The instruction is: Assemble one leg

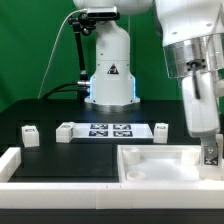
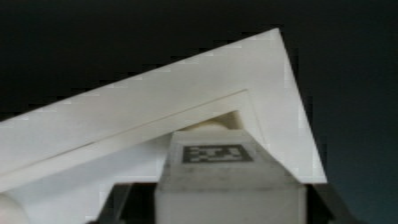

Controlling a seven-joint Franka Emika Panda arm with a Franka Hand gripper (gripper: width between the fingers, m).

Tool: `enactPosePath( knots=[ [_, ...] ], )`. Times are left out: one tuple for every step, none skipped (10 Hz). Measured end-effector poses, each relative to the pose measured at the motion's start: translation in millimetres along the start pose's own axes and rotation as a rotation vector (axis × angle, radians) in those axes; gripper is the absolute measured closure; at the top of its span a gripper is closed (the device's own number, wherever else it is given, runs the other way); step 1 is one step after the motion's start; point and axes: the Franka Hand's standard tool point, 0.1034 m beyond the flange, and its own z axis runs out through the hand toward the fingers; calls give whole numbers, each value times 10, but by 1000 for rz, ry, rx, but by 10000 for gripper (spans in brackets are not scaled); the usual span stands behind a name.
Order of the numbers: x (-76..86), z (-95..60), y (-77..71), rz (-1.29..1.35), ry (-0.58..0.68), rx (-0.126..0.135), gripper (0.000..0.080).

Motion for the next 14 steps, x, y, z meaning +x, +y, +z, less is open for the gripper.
enactPosePath(
  knots=[
    [-11, 2, 6, 89, -6, -1, 508],
    [-10, 3, 5, 165, -9, 0, 508],
    [-4, 1, -1, 219, -16, 0, 508],
    [-12, 2, 3, 247, -19, 0, 508],
    [-13, 3, 4, 231, -19, 0, 508],
    [-14, 4, 6, 230, -19, -1, 322],
    [-14, 4, 6, 178, -19, 0, 209],
    [-10, 8, 16, 142, -19, -9, 209],
    [-15, 9, 30, 90, -19, -24, 162],
    [-39, 4, 51, -25, -18, -53, 153],
    [-58, -7, 58, -145, -18, -73, 153],
    [-72, -17, 48, -247, -20, -82, 153],
    [-72, -19, 39, -381, -20, -92, 151],
    [-78, -18, 48, -493, -11, -101, 151]
  ],
)
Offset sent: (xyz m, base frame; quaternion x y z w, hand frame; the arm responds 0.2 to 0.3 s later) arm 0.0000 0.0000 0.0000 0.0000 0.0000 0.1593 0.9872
